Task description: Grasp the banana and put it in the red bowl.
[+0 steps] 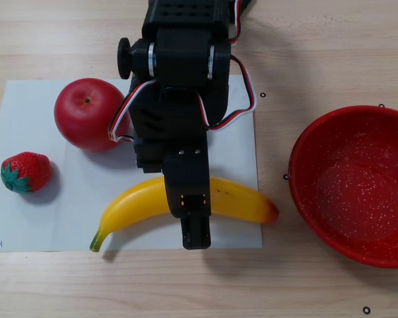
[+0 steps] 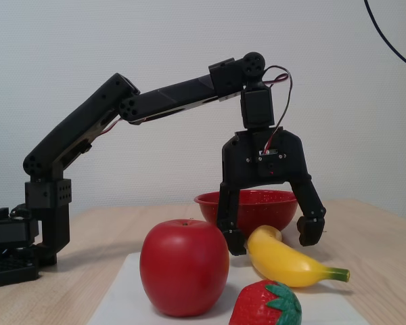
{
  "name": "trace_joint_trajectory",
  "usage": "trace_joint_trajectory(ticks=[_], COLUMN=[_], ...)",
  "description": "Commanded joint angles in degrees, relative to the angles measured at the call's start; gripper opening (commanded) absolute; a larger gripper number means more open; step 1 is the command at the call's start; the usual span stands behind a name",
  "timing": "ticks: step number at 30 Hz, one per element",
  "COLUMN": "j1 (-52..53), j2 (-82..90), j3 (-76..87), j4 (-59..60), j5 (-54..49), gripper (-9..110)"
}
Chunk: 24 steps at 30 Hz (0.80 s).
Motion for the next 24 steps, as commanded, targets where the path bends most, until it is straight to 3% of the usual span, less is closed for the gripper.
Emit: trace_joint_trajectory(ticks=[1, 12, 18, 24], j1=[0.53, 0.70, 0.44, 0.26], j2=[4.39, 5.27, 6.06, 6.59], j3=[-3.25, -1.32, -0.09, 0.70], j4=[0.97, 2.64, 3.16, 3.60], j5=[-0.62, -0.35, -0.35, 0.26], gripper=[36, 23, 21, 11])
